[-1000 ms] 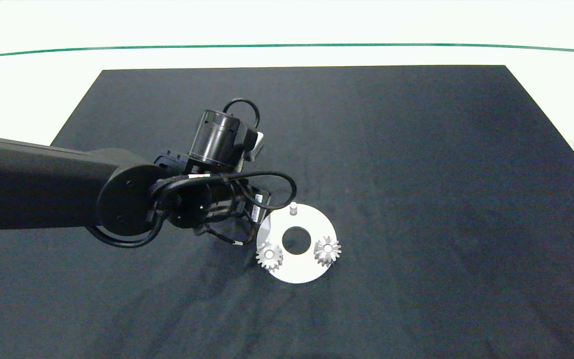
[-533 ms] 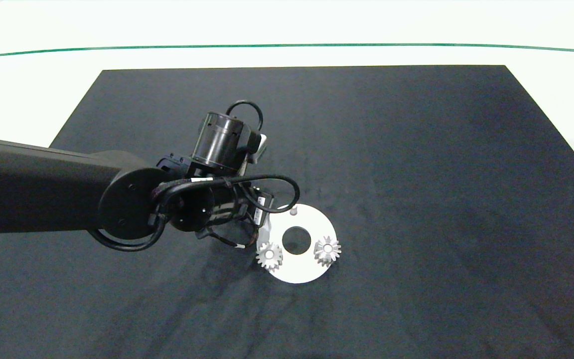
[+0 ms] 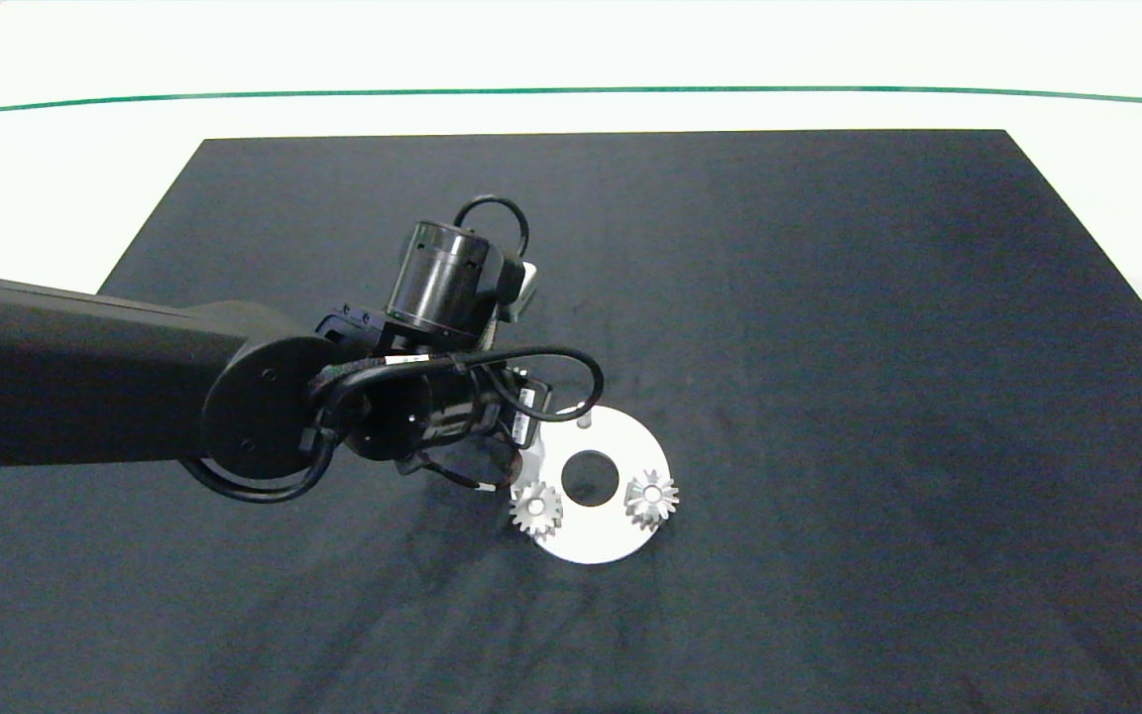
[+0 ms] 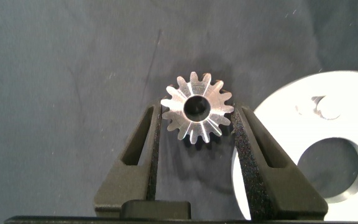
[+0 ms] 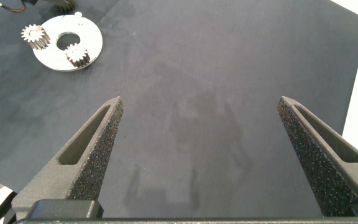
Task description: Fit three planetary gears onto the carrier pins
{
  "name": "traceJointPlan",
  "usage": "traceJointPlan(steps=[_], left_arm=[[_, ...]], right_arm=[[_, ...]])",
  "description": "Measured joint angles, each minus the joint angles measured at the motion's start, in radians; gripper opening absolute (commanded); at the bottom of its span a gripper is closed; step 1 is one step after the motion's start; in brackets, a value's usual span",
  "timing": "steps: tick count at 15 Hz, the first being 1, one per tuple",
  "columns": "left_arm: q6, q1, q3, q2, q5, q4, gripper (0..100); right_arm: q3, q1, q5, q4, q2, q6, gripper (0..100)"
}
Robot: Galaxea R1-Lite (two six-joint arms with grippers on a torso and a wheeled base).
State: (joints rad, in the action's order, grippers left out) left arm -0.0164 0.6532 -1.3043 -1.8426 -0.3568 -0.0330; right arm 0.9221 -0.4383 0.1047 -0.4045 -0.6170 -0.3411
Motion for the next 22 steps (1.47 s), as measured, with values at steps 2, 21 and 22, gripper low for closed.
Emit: traceJointPlan(steps=[2,21,22], left_arm=[[0.000,-0.001,0.000,-0.002,0.000,0.006,26],[0.082,0.162,0.002,0.067,0.000,-0.007,13],[0.090,0.161,-0.003,0.061,0.000,-0.012,13]], right_arm=[[0.000,0.000,0.000,0.000,0.000,0.000,100],[-0.001,0.000,-0.001,0.000,0.006,0.000,100],[-0.001,0.000,0.000,0.000,0.006,0.000,100]])
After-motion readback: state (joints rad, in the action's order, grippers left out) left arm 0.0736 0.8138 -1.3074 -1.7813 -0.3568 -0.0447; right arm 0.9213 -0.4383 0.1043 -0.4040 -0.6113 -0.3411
